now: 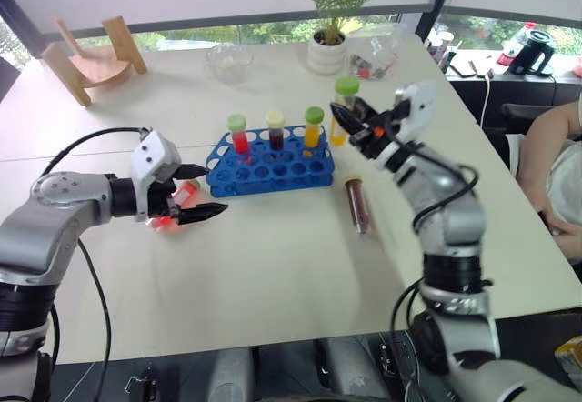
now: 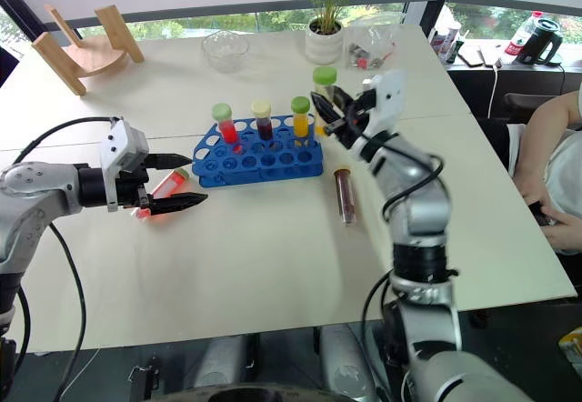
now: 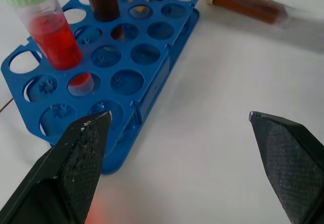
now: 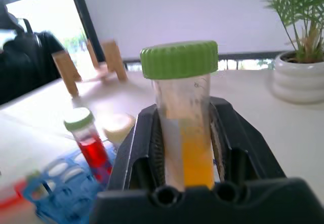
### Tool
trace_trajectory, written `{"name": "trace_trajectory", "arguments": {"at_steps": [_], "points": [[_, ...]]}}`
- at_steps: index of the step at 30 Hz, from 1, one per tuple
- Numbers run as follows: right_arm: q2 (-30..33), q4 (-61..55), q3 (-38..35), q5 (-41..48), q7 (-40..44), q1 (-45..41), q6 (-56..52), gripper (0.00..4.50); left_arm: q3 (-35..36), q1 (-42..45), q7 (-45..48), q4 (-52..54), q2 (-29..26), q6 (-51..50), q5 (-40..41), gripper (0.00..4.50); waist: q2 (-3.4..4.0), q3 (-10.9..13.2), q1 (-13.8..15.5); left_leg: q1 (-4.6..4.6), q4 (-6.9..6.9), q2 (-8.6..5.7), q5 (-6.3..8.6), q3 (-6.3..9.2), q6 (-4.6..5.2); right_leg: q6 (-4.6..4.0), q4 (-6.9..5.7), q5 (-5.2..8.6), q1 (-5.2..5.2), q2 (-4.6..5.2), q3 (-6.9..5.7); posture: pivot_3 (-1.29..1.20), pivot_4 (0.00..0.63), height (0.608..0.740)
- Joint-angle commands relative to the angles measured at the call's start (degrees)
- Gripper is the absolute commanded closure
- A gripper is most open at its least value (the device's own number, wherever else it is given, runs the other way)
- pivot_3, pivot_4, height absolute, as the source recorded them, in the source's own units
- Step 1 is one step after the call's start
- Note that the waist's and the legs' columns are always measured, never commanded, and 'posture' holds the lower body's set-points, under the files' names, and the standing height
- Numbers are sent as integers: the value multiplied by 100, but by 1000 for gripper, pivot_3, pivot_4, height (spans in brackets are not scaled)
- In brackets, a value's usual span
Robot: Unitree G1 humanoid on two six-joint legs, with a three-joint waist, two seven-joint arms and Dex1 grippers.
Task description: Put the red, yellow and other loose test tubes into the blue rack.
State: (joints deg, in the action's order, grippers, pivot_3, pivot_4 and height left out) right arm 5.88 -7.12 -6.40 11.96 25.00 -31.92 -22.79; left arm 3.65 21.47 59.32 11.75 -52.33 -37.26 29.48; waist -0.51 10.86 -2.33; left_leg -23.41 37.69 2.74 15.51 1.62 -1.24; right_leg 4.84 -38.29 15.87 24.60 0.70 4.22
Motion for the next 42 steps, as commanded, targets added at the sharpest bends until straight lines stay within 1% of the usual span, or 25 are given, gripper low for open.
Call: {"name": "trace_trajectory", "arguments": {"at_steps": [1, 8, 11, 19, 28, 32, 34, 35, 37, 38, 39, 40, 42], "points": [[-243, 251, 192, -199, -336, 109, 911, 3690, -30, 282, 123, -61, -90, 42, -71, 0, -1, 0, -4, 1, 0, 0, -2, 1, -3, 0, 0, 0, 0, -1, -1, 0, 150, 740], [-165, 723, 625, -406, -291, 249, 1379, 3690, -166, 278, 232, -112, -69, 127, -251, 0, 0, 0, -26, 9, -30, 1, -14, 2, -24, -1, 2, 0, 2, -4, 0, 0, 150, 740], [-131, 834, 694, -412, -297, 251, 1370, 3690, -189, 208, 229, -104, -41, 179, -298, 0, 0, 0, -26, 11, -46, 1, -23, 4, -39, -2, 2, 1, 7, -5, 0, 0, 150, 740], [-37, 737, 844, -329, -191, 501, 1313, 3690, -192, 40, 207, -55, -9, 203, -360, 0, -4, -3, -22, 13, -47, 1, -24, 3, -41, -2, 2, 1, 5, -3, 0, 0, 150, 740], [62, 1023, 1154, -649, -178, 555, 1755, 3690, -235, 30, 232, -158, 43, 318, -459, 0, -4, -3, -22, 15, -46, 1, -25, 3, -42, -2, 1, 0, 4, -4, 1, 0, 150, 740], [46, 1092, 1176, -671, -192, 534, 1833, 3690, -267, 30, 235, -180, 66, 351, -499, 0, -4, -3, -24, 15, -47, 1, -25, 3, -43, -2, 1, 1, 5, -4, 1, 0, 150, 740], [72, 953, 1195, -628, -128, 588, 1765, 2664, -278, 45, 244, -186, 82, 353, -509, 0, -4, -3, -24, 15, -47, 1, -25, 3, -43, -2, 1, 1, 5, -4, 1, 0, 150, 740], [88, 897, 1203, -611, -96, 611, 1738, 2309, -282, 52, 244, -185, 92, 351, -516, 0, -4, -3, -23, 15, -47, 1, -25, 3, -43, -2, 1, 1, 5, -4, 1, 0, 150, 740], [165, 694, 1214, -583, -42, 669, 1595, 1253, -285, 77, 244, -193, 124, 355, -518, 0, -4, -3, -20, 15, -47, 1, -25, 3, -43, -2, 1, 1, 5, -4, 1, 0, 150, 740], [242, 541, 1202, -571, -1, 706, 1502, 865, -279, 98, 235, -175, 152, 344, -501, 0, -4, -3, -18, 14, -47, 1, -25, 4, -43, -2, 1, 1, 5, -4, 0, 0, 150, 740], [299, 427, 1192, -561, 29, 738, 1434, 257, -275, 107, 225, -154, 174, 334, -489, 0, -4, -3, -13, 14, -47, 1, -25, 4, -43, -2, 1, 1, 5, -4, 0, 0, 150, 740], [434, 201, 1162, -518, 122, 794, 1307, 78, -261, 115, 212, -91, 206, 283, -440, 0, -4, -3, -12, 13, -47, 1, -25, 4, -43, -2, 1, 1, 5, -3, 0, 0, 150, 740], [897, -512, 1010, -279, 438, 877, 777, 78, -220, 117, 275, 63, 200, 191, -320, 0, -4, -3, 3, 12, -45, 0, -25, 4, -43, -1, 1, 0, 4, -2, 0, 0, 150, 740]]}}
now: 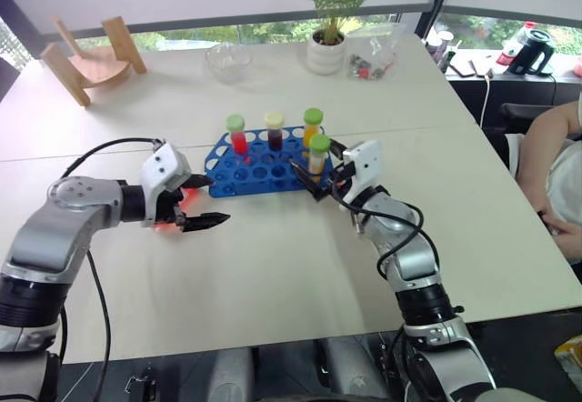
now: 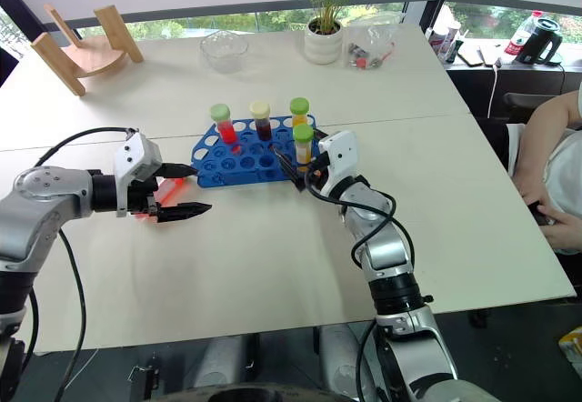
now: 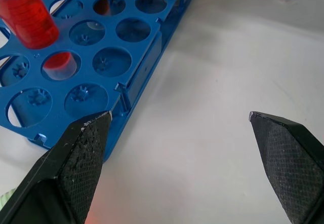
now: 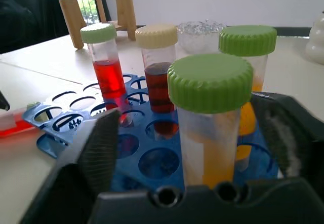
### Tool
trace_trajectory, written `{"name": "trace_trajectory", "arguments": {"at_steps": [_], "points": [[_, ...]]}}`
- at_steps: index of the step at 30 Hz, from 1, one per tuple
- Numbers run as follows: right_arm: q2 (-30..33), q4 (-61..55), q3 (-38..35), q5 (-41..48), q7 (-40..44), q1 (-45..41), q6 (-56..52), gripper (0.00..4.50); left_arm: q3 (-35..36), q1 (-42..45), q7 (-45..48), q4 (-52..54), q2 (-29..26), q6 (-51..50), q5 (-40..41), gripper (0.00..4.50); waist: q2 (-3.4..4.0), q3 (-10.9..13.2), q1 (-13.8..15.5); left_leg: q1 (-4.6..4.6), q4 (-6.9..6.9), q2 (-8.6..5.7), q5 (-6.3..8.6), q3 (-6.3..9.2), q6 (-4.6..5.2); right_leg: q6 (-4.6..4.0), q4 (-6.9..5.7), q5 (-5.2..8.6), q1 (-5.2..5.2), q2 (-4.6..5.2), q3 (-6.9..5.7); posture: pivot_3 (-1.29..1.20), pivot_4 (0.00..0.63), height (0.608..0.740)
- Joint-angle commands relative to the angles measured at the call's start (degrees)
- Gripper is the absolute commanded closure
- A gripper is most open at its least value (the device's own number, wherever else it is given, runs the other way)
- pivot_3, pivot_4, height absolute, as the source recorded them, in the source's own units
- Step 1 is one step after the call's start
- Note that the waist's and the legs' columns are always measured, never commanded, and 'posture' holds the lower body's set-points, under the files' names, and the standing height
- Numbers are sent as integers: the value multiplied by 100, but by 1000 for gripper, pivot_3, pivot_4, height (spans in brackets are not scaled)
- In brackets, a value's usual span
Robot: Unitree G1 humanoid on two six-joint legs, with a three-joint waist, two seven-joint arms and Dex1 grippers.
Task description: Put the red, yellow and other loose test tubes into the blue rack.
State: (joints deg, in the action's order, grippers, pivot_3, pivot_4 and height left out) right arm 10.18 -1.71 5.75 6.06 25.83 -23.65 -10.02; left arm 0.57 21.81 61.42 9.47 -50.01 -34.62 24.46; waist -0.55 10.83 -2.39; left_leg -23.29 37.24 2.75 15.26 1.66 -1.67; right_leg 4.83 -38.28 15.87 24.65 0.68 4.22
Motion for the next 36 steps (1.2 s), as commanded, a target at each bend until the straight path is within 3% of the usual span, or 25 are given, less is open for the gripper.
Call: {"name": "trace_trajectory", "arguments": {"at_steps": [1, 4, 7, 9, 11, 15, 20, 26, 29, 36], "points": [[832, -1444, -380, 556, 588, 38, -943, 78, 102, 90, 138, 370, -62, -105, 239, 0, 1, 1, 22, -2, 1, 0, 0, 0, 0, 0, 0, 0, 0, 1, 0, 0, 150, 740], [2156, -2099, -911, 1423, 1365, -200, -2554, 78, 29, 125, 401, 540, -221, -41, 246, 0, 1, 2, 36, -2, 6, -1, 0, 2, 0, 0, 2, 0, -2, 3, -1, 0, 150, 740], [3510, -2130, -927, 2084, 2133, -652, -4176, 78, -54, 179, 613, 743, -349, 20, 245, 0, 6, 5, 27, 5, 6, -2, 1, 0, 2, 0, 3, 0, -8, 1, -1, 0, 150, 740], [4448, -1967, -277, 2471, 2716, -1264, -5631, 78, -116, 316, 705, 864, -357, 89, 243, 0, 7, 5, 4, 14, 1, 3, 4, 3, 8, -3, 4, 2, -15, -7, -1, 0, 150, 740], [4889, -1687, 323, 2685, 3078, -1869, -6590, 78, -199, 550, 651, 894, -243, 94, 233, 0, 5, 5, -16, 19, -6, 2, 5, -1, 13, -5, 5, 3, -14, -8, 3, 0, 150, 740], [4122, 149, 1091, 2722, 2812, -3433, -8161, 78, -374, 805, 486, 853, 37, 209, 106, 0, 7, 5, -75, 24, 4, 4, 12, -8, 24, -8, 3, 5, -14, -11, 10, 0, 150, 740], [3395, 2035, 1939, 2720, 2621, -4567, -8248, 78, -424, 593, 287, 983, 193, 287, 12, 0, 6, 6, -30, -8, 1, 1, 12, -5, 26, -8, 6, 5, 14, -8, 7, 0, 150, 740], [2595, 3044, 2565, 2083, 2227, -4831, -8001, 78, -388, 200, -97, 1353, 354, 182, -10, 0, 6, 5, 12, -21, -2, 0, 14, -8, 28, -8, 8, 5, 25, -1, 6, 0, 150, 740], [2456, 3021, 3069, 1739, 2214, -4705, -7606, 78, -335, 16, -271, 1478, 384, 165, -4, 0, -2, -1, -6, -20, 4, -1, 14, -11, 27, -6, 7, 3, 24, 2, 8, 0, 150, 740], [2853, 2296, 3771, 1330, 2541, -4191, -7129, 3406, -259, -253, -545, 1690, 395, 95, 34, 0, -16, -13, -5, 4, 12, 0, 14, 0, 28, -6, 6, 3, -9, -2, -2, 0, 150, 740]]}}
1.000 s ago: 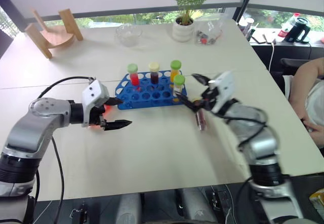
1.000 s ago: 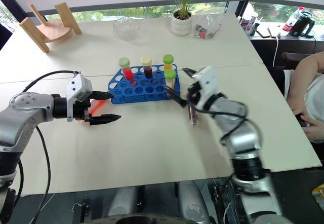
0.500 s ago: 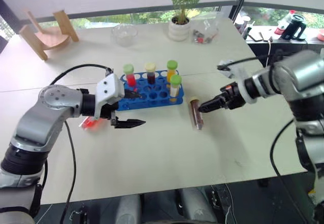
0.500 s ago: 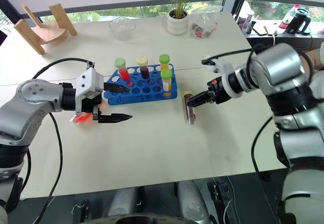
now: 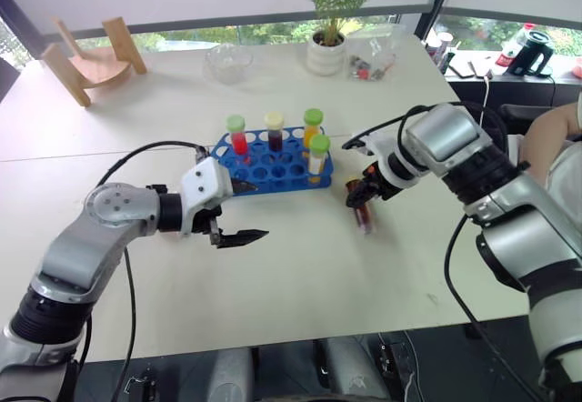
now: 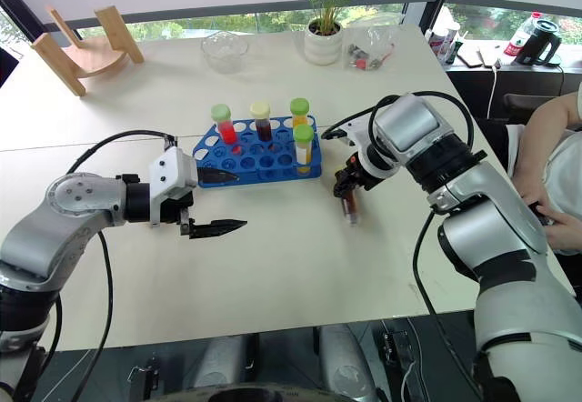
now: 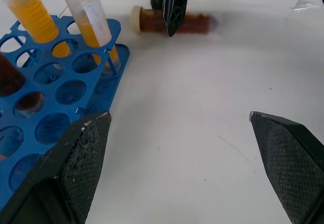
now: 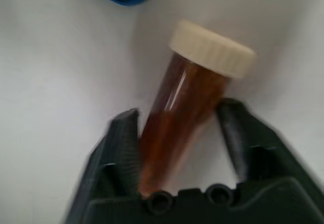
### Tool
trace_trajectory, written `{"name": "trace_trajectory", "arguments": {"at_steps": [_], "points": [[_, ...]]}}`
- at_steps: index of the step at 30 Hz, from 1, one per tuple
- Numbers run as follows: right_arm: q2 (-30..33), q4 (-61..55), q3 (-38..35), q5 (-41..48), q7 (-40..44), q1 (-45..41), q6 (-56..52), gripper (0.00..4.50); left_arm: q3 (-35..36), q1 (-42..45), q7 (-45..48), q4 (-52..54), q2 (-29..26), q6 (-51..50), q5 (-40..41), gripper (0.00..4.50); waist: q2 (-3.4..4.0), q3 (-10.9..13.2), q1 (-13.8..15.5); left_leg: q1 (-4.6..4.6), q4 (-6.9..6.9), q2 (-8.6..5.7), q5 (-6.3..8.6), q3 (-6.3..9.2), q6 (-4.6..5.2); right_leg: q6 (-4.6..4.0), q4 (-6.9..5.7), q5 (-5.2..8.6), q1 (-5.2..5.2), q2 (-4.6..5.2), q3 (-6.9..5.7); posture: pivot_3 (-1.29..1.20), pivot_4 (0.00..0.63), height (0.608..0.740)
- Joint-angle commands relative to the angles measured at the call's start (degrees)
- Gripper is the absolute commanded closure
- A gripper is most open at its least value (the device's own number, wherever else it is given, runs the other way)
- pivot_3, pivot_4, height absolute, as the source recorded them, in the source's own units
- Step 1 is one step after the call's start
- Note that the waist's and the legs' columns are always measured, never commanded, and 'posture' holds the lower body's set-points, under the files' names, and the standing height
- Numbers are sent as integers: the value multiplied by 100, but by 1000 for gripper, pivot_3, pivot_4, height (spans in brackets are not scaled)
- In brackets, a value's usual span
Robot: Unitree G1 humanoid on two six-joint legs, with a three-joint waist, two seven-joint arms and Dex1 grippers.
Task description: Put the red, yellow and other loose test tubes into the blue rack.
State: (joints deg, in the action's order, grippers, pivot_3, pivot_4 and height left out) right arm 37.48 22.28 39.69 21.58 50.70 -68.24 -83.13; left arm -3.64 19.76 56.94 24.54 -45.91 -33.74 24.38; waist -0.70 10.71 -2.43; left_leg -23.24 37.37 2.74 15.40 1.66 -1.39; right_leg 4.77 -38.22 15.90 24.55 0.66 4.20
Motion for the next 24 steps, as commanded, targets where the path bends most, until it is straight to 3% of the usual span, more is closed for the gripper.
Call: {"name": "trace_trajectory", "arguments": {"at_steps": [1, 5, 7, 9, 11, 14, 16, 18, 24], "points": [[150, -62, 358, -283, 98, 296, 274, 3596, 163, -75, -113, 179, -22, 13, 34, 0, -8, -6, -1, 1, 0, 0, 0, 0, 0, 0, 0, 0, -1, 0, 0, 0, 150, 740], [571, -145, 159, -533, 590, 417, 1285, 3653, 252, -147, -68, 47, -122, 66, 37, 0, -19, -14, 22, 7, 7, 0, 0, 1, 0, 1, 1, 0, -13, 2, -2, 0, 150, 740], [1189, -907, -101, -373, 1401, 691, 2133, 3653, 365, -142, 20, -107, -232, 62, 64, 0, -17, -12, 80, 4, 14, -3, 0, 1, 0, 9, 4, -5, -14, 5, -2, 0, 150, 740], [1691, -2019, -791, 68, 2012, 1298, 2955, 3653, 568, -125, 165, -375, -353, 61, 170, 0, -6, -4, 192, -8, 20, -4, 1, 3, 0, 11, 10, -5, -10, 6, -6, 0, 150, 740], [1534, -3078, -1895, 736, 1896, 2049, 3439, 3653, 726, -47, 334, -757, -518, 101, 204, 0, -7, -4, 176, -13, 14, -2, 4, 8, 5, 11, 15, -3, -4, 3, -13, 0, 150, 740], [350, -4176, -3064, 1422, 696, 2768, 3550, 3653, 830, 140, 595, -1387, -768, 224, 135, 0, -8, -4, 19, -3, 1, 8, 7, 5, 11, 6, 8, -2, 1, -10, -5, 0, 150, 740], [-940, -4595, -3346, 1178, -677, 3115, 4029, 3653, 767, 333, 722, -1791, -947, 297, -43, 0, -11, -6, -65, 4, -9, 11, 3, 10, 5, 1, -5, 0, 5, -15, -5, 0, 150, 740], [-1914, -4618, -3280, 583, -1633, 3339, 4741, 3653, 684, 509, 780, -2072, -1046, 432, -220, 0, -6, -3, -77, 3, -12, 12, -6, 16, -10, -2, -17, 1, 11, -17, -7, 0, 150, 740], [-3549, -3491, -2797, -1047, -3633, 3753, 6282, 3653, 665, 795, 888, -2093, -1039, 171, -95, 0, -21, -12, 26, -11, -13, -3, -23, 9, -42, -1, -11, 0, 14, 5, -11, 0, 150, 740]]}}
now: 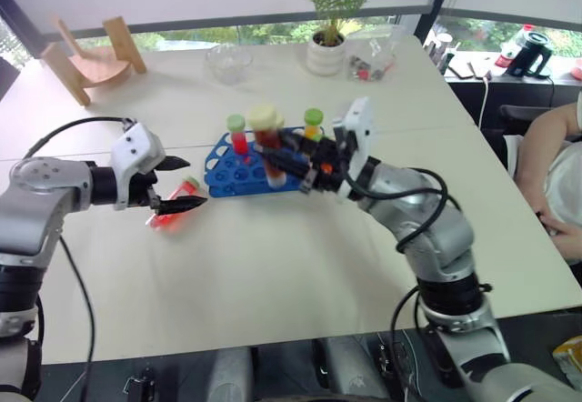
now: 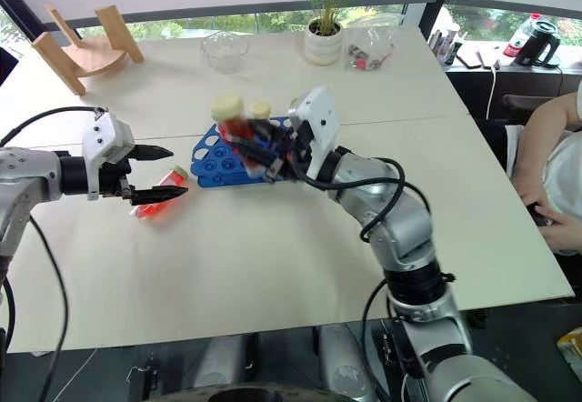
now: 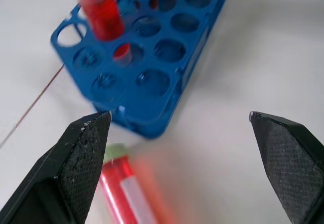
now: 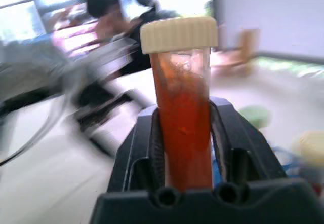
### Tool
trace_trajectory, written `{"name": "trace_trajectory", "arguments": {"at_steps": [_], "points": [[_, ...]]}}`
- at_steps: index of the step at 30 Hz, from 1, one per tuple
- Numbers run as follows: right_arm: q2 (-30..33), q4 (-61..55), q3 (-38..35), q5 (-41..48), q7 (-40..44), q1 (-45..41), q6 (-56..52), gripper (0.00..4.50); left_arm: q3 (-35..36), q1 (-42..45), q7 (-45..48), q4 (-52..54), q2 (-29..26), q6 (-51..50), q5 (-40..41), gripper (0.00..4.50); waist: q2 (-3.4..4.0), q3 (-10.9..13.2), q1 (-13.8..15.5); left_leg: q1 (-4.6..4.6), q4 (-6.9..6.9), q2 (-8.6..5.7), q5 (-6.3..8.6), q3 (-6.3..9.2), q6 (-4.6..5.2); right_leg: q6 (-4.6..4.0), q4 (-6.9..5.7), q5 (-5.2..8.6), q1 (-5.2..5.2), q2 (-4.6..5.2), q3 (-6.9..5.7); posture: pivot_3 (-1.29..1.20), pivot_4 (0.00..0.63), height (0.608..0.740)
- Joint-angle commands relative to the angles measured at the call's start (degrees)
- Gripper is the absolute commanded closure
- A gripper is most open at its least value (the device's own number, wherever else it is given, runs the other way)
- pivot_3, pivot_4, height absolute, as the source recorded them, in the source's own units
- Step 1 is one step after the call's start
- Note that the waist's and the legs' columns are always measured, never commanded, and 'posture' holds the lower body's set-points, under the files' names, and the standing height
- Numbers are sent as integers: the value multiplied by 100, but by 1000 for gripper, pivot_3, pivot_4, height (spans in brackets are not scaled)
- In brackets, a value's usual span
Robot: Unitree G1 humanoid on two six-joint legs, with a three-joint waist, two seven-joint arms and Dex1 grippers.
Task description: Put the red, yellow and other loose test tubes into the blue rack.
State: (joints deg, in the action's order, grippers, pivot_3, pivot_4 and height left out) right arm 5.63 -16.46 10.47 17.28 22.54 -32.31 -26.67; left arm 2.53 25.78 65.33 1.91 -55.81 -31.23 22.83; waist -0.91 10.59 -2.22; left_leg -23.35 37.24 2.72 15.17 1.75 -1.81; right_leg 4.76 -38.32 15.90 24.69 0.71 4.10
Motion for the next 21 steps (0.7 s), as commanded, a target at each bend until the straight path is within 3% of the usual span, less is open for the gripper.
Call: {"name": "trace_trajectory", "arguments": {"at_steps": [1, 21], "points": [[-460, 521, 143, -799, -978, 198, 795, 3653, 42, 182, 44, 205, -48, -101, 55, 0, 0, 0, 6, 0, -1, 0, 0, 1, -1, 0, 0, 0, 0, 0, 0, 0, 150, 740], [-766, 2136, 574, -1864, -1146, 119, 1902, 3653, -22, 98, -209, 348, 213, -152, -3, 0, 1, 1, -40, 5, -9, 6, -2, 2, -4, -1, -4, 0, 2, -7, 1, 0, 150, 740]]}}
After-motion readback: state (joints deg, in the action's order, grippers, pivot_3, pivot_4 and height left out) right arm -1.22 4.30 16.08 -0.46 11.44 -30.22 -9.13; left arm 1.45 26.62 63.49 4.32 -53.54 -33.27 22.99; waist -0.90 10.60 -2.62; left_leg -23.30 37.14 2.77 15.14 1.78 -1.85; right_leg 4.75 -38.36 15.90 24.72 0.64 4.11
